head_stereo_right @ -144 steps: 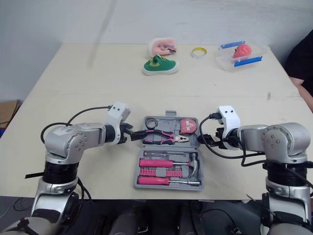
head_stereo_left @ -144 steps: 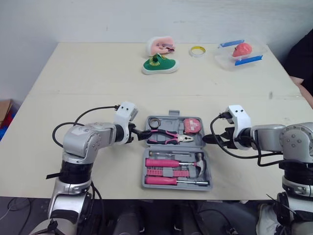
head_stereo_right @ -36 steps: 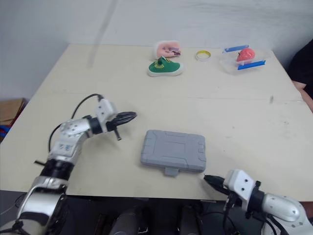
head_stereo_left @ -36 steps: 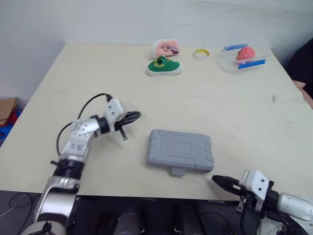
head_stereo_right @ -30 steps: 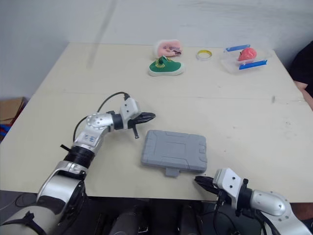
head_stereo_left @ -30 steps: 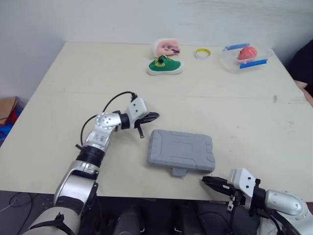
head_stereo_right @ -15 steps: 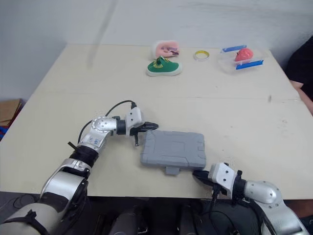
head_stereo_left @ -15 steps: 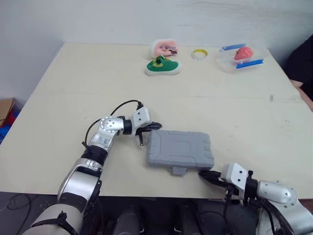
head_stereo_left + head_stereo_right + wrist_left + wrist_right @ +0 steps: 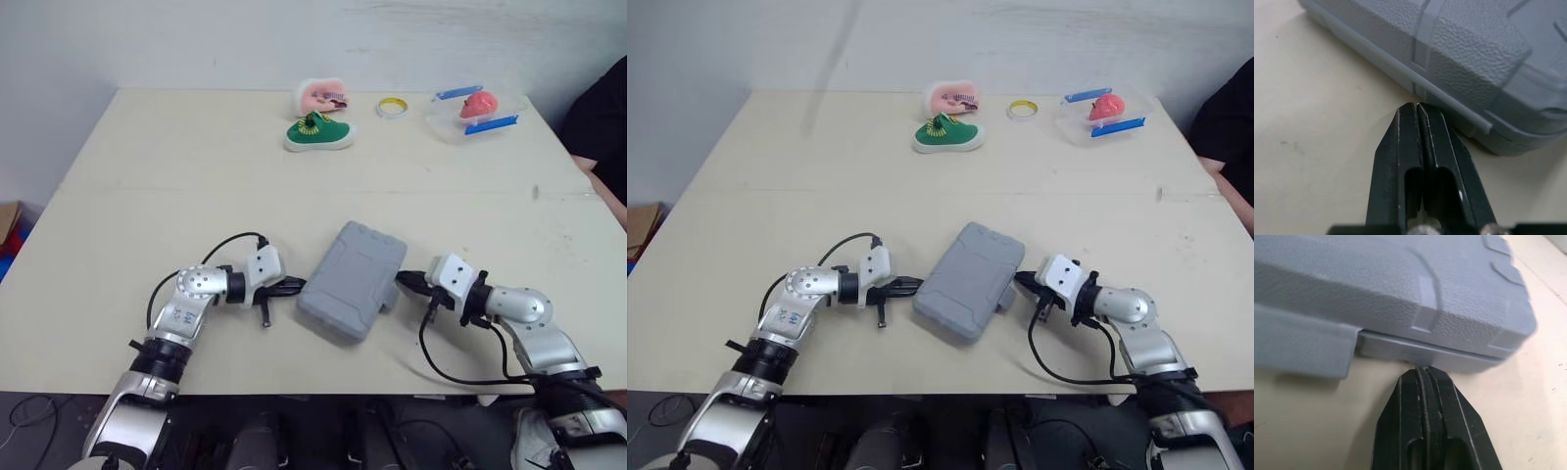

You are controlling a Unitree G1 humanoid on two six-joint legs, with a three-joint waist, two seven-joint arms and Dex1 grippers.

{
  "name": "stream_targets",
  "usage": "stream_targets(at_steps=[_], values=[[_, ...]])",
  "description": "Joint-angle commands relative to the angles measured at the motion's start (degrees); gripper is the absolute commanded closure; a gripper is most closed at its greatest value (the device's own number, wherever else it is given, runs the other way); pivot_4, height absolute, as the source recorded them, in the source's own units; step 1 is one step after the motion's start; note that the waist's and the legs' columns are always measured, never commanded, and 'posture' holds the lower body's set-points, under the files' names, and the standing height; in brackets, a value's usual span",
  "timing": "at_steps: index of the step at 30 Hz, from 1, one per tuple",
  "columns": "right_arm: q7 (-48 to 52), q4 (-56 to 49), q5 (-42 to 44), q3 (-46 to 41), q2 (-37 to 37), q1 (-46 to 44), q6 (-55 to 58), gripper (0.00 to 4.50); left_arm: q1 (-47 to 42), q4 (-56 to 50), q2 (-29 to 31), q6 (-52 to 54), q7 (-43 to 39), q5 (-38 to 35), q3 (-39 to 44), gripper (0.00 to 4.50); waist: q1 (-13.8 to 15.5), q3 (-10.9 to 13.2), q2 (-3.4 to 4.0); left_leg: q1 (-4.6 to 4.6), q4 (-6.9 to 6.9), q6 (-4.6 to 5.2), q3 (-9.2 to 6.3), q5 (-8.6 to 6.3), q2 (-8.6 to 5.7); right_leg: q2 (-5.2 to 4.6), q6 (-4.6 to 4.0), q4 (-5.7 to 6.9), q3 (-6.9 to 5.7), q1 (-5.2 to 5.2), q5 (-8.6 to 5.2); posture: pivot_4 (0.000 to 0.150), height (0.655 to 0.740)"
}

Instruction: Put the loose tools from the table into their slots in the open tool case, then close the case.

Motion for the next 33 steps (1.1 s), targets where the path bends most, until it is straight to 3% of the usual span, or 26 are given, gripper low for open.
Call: stream_targets(at_steps=[1,4,8,12,19,23,28,33], values=[[-0.1,2.1,-1.9,0.3,0.0,0.8,-0.6,4.50,3.8,-5.2,0.1,0.9,5.3,0.8,1.4,4.46,0.0,0.0,0.01,0.01,-0.01,0.00,0.00,0.00,0.00,-0.01,0.00,0.00,0.02,0.02,0.00,0.150,0.7400],[-1.2,0.3,-2.0,-0.8,-0.7,3.0,-0.9,4.50,5.2,-7.9,0.7,2.5,7.2,-2.3,4.7,4.46,0.2,0.0,0.01,0.04,0.00,-0.01,-0.01,0.00,0.00,-0.03,0.00,0.00,0.00,0.06,0.00,0.150,0.7400],[-4.2,-5.3,-0.1,-4.9,-1.0,8.8,0.8,4.50,4.0,-11.1,0.7,0.7,3.4,-8.7,7.3,4.46,1.0,0.0,0.01,-0.01,-0.05,-0.05,-0.10,-0.01,-0.01,-0.06,-0.01,-0.06,-0.06,0.03,0.00,0.150,0.7400],[-6.0,-15.6,2.2,-9.8,-2.3,17.2,2.0,4.50,-2.7,-14.6,0.3,4.6,-1.9,-13.9,5.7,4.46,2.0,0.0,0.02,-0.05,-0.03,-0.05,-0.09,-0.02,-0.10,-0.17,0.04,-0.10,-0.06,0.06,0.02,0.150,0.7400],[-6.8,-31.2,7.6,-14.2,-2.3,25.4,9.6,4.50,-11.5,-10.8,-3.5,7.4,-2.0,-8.0,-3.7,4.46,1.5,0.0,0.13,-0.02,-0.06,-0.04,0.02,-0.02,-0.06,0.02,0.05,-0.08,0.05,0.04,0.03,0.150,0.7400],[-6.8,-38.0,8.6,-12.4,-1.7,27.3,15.0,4.50,-16.9,-3.9,-9.3,9.1,-2.3,-4.0,-10.9,4.46,1.6,0.0,0.13,-0.05,-0.09,-0.07,0.00,0.00,0.02,0.13,0.01,-0.06,0.02,-0.05,0.00,0.150,0.7400],[-6.7,-37.8,7.7,-10.4,-1.1,25.4,17.0,4.50,-21.7,5.8,-14.5,7.9,4.4,3.7,-14.6,4.46,2.1,0.0,0.12,-0.09,0.02,0.10,0.02,-0.05,-0.07,0.05,0.05,-0.10,0.05,-0.04,0.03,0.150,0.7400],[-7.2,-36.6,6.9,-9.0,-0.2,23.7,17.8,4.50,-21.0,9.0,-13.2,12.9,2.1,7.2,-18.2,4.46,1.9,0.0,0.12,-0.10,-0.04,0.13,0.01,-0.10,0.01,0.06,0.02,-0.12,0.04,-0.07,0.01,0.150,0.7400]])
